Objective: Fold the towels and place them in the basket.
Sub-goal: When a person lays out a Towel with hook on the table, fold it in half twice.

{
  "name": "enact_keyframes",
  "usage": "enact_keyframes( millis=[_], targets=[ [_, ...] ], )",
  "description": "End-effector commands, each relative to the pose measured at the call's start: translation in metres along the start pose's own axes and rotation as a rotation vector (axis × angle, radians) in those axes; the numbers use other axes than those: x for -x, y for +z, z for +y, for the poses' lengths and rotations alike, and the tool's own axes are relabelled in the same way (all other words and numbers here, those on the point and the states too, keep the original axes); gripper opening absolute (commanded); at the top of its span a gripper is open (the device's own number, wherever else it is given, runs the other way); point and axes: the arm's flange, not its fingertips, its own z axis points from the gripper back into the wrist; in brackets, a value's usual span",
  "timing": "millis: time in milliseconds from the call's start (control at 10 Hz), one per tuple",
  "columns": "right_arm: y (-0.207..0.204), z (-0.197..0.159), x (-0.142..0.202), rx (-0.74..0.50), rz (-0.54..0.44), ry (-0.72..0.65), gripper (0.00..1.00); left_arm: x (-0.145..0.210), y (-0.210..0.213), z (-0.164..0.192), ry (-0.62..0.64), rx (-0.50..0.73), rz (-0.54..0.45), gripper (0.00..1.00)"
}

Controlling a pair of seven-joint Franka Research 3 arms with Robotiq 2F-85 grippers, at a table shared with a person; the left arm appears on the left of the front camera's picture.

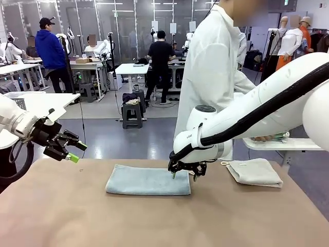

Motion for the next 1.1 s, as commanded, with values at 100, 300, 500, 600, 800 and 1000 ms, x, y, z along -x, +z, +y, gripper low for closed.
enact_keyframes(
  millis=[100,300,500,600,800,1000],
  targets=[
    [-0.011,0.008,-0.008,0.038,-0.024,-0.048,0.98,0.000,0.002,0.000,-0.010,-0.002,0.000,0.83],
    [-0.014,0.010,-0.010,0.059,-0.027,-0.042,0.82,0.000,0.002,0.000,-0.010,-0.002,0.000,0.83],
    [-0.018,0.012,-0.012,0.083,-0.020,-0.055,0.78,0.000,0.002,0.000,-0.010,-0.002,0.000,0.83],
    [-0.020,0.014,-0.011,0.098,-0.013,-0.062,0.78,0.000,0.002,0.000,-0.010,-0.002,0.000,0.83],
    [-0.024,0.016,-0.012,0.112,-0.015,-0.058,0.64,0.000,0.002,0.000,-0.010,-0.002,0.000,0.83],
    [-0.027,0.018,-0.012,0.119,-0.008,-0.065,0.64,0.000,0.002,0.000,-0.010,-0.002,0.000,0.83]
  ],
)
